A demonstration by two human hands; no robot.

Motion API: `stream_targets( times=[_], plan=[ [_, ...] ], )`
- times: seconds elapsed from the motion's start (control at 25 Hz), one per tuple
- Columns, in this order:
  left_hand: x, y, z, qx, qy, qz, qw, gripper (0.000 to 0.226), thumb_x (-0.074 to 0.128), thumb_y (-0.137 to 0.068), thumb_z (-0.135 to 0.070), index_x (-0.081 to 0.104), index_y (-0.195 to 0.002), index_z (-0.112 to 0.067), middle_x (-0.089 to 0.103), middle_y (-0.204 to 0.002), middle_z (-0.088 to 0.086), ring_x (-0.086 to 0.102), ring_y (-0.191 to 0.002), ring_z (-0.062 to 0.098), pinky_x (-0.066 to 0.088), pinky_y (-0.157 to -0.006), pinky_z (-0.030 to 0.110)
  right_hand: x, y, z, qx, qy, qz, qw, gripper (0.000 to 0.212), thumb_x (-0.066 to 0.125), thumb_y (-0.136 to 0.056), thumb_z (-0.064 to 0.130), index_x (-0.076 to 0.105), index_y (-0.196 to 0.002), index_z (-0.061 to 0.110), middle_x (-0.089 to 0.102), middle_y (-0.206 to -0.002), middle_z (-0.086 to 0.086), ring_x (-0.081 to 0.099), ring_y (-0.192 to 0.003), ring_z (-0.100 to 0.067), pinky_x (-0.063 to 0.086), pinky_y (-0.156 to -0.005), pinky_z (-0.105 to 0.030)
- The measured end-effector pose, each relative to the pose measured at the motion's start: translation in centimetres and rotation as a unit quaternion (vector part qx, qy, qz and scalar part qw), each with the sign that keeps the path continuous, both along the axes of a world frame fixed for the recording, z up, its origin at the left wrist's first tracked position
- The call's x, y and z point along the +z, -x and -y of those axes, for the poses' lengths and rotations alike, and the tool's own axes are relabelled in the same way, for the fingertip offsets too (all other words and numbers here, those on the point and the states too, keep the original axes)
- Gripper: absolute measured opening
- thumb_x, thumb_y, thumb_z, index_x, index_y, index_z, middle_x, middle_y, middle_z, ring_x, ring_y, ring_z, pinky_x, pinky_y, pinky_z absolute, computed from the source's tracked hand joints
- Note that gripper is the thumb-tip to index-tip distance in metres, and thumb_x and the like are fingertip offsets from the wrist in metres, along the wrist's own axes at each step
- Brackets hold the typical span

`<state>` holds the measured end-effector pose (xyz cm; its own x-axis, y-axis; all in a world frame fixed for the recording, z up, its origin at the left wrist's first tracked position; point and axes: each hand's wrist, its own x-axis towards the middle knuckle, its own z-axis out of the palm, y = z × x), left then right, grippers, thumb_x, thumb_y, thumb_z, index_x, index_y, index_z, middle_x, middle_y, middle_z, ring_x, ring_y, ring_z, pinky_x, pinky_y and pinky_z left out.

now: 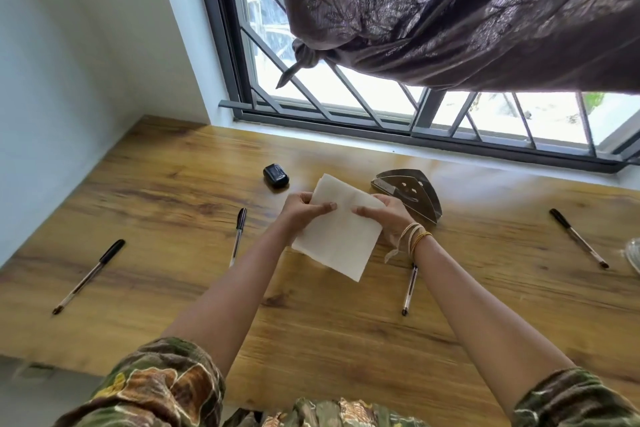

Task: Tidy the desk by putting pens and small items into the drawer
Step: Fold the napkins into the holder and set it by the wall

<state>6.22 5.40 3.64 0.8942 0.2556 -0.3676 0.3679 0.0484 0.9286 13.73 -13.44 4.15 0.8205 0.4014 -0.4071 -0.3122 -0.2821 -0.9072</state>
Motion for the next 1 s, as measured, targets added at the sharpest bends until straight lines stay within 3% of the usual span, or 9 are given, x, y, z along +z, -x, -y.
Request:
stream_targets(
  times=[0.12,0.28,0.44,0.52,0.6,0.8,1.0],
  plan=[
    [-0.8,-0.2,-0.2,0.065,0.055,-0.031,0.996,0.033,0.084,-0.072,-0.020,0.070,-0.099,-0.005,0.072,-0.101,0.016,0.069,-0.091,0.036,0.058,-0.080,0.051,-1.3,1.5,-0.2,-0.096,-0.098,-0.110,0.984,0.045,0.077,-0.075,0.005,0.059,-0.115,-0.002,0.066,-0.107,-0.020,0.066,-0.095,-0.035,0.058,-0.073,-0.045],
    [-1.4,-0.7,-0.2,0.129,0.108,-0.063,0.984,0.039,0.078,-0.078,-0.012,0.066,-0.112,0.003,0.070,-0.109,0.020,0.068,-0.095,0.037,0.056,-0.083,0.052,-2.2,2.6,-0.3,-0.119,-0.032,-0.116,0.986,0.035,0.075,-0.076,0.001,0.064,-0.109,-0.002,0.068,-0.104,-0.019,0.068,-0.092,-0.032,0.059,-0.077,-0.042],
    [-0.8,-0.6,0.0,0.132,0.088,-0.101,0.982,0.010,0.067,-0.085,0.000,0.063,-0.094,0.002,0.067,-0.104,0.018,0.065,-0.093,0.034,0.056,-0.078,0.046,-2.3,2.5,-0.3,-0.133,0.053,-0.052,0.988,0.025,0.076,-0.075,0.007,0.070,-0.099,0.003,0.071,-0.100,-0.013,0.068,-0.093,-0.030,0.057,-0.086,-0.045],
    [-0.4,-0.4,0.1,0.124,0.078,-0.115,0.982,0.008,0.065,-0.086,0.001,0.058,-0.085,-0.003,0.066,-0.100,0.016,0.066,-0.091,0.033,0.056,-0.073,0.044,-2.1,2.7,-0.5,-0.122,0.090,-0.005,0.988,0.025,0.075,-0.075,0.009,0.071,-0.100,0.006,0.071,-0.097,-0.008,0.067,-0.090,-0.025,0.056,-0.087,-0.043],
    [-0.3,-0.3,0.3,0.120,0.073,-0.127,0.982,0.009,0.064,-0.086,0.001,0.057,-0.092,-0.002,0.066,-0.099,0.016,0.067,-0.092,0.034,0.057,-0.074,0.046,-1.5,3.0,-0.9,-0.108,0.122,0.051,0.985,0.022,0.073,-0.077,0.011,0.073,-0.098,0.010,0.069,-0.092,-0.001,0.065,-0.089,-0.020,0.056,-0.087,-0.040],
    [0.9,-0.5,1.2,0.076,0.137,-0.144,0.977,0.020,0.056,-0.094,-0.014,0.058,-0.111,-0.003,0.068,-0.095,0.015,0.070,-0.076,0.028,0.059,-0.058,0.038,0.3,4.4,-2.4,-0.053,0.170,0.197,0.964,0.023,0.064,-0.081,0.012,0.075,-0.100,0.017,0.071,-0.089,0.003,0.062,-0.079,-0.013,0.049,-0.070,-0.024],
    [1.7,-0.9,1.2,0.054,0.153,-0.141,0.977,0.025,0.043,-0.097,-0.018,0.062,-0.100,-0.002,0.070,-0.098,0.015,0.071,-0.075,0.024,0.061,-0.062,0.034,0.4,5.1,-2.9,-0.015,0.179,0.202,0.963,0.019,0.060,-0.089,0.025,0.075,-0.100,0.019,0.071,-0.086,0.004,0.061,-0.074,-0.011,0.042,-0.055,-0.017]
  ],
)
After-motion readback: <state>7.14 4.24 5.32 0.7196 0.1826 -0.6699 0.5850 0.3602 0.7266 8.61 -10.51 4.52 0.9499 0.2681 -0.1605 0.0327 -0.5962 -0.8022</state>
